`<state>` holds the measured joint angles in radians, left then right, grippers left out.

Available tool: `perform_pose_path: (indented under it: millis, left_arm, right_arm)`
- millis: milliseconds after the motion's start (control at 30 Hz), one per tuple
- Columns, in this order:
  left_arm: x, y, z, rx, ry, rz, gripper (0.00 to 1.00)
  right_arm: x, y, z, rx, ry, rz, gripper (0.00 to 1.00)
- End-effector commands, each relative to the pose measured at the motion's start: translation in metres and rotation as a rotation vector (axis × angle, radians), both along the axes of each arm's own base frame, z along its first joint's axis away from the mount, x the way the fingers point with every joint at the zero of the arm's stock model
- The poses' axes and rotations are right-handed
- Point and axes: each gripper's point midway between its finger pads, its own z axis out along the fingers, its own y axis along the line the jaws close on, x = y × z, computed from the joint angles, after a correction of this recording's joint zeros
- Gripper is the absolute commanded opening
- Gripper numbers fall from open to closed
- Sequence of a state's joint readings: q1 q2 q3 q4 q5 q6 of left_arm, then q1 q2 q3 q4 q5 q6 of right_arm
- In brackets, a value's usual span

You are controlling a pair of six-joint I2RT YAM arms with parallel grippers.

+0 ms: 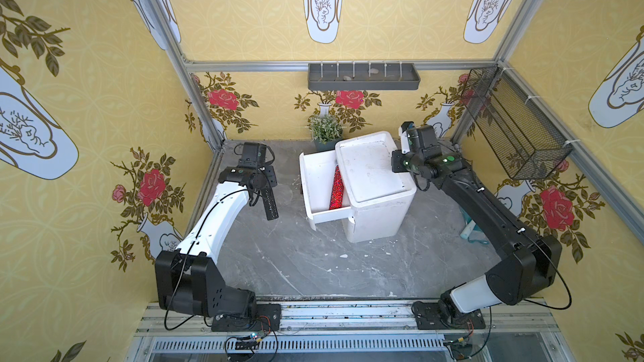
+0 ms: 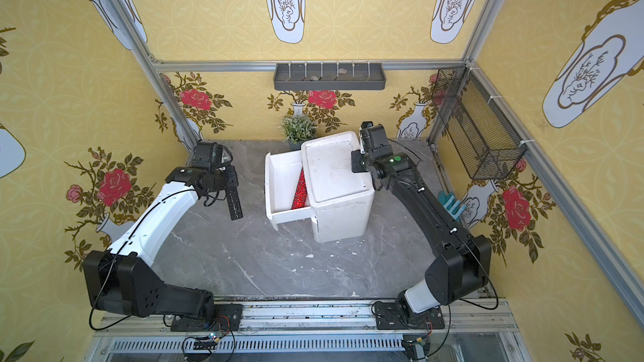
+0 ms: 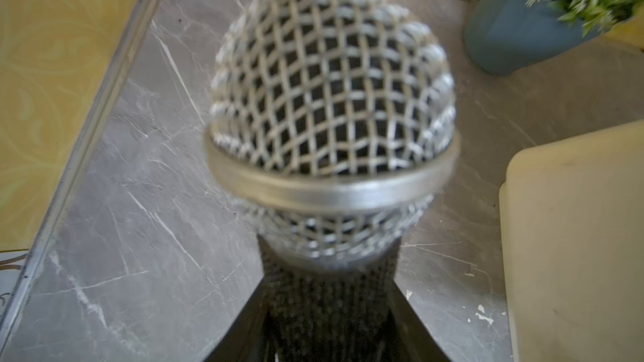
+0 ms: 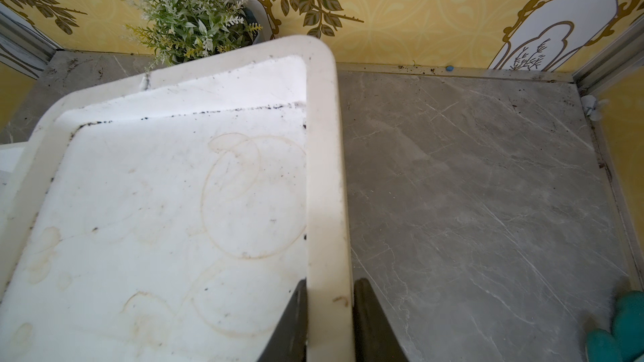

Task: Take the microphone out of the drawer
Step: Place the microphone at the center of the board.

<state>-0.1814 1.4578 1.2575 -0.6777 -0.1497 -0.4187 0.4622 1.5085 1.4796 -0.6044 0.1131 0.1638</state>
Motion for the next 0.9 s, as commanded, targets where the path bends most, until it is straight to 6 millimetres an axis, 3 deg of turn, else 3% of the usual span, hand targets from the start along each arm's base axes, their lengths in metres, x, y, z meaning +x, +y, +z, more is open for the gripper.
perform_pose_path:
  millis: [0,333,500,733,867]
  left_arm:
    - [0.006,-0.004,-0.024,-0.021,0.039,-0.003,0.32]
    - [0.002,-0.013,-0.106,-0.068,0.212,0.005,0.34]
    - [0.0,-0.016,-0.138,-0.079,0.292,0.003,0.35]
    - [-0.002,-0.021,-0.171,-0.098,0.35,0.001,0.38]
    - [0.001,-0.02,-0.172,-0.093,0.342,0.008,0.39]
  right_arm:
    - [-0.002,-0.003,-0.004,-0.01,0.018,-0.012,0.25]
    - [-0.002,-0.004,-0.007,-0.015,0.019,-0.011,0.25]
    - [-0.002,-0.005,-0.008,-0.02,0.019,-0.014,0.25]
    - [-0.003,-0.006,-0.009,-0.021,0.021,-0.018,0.25]
    - [-0.003,-0.006,-0.012,-0.021,0.026,-0.019,0.25]
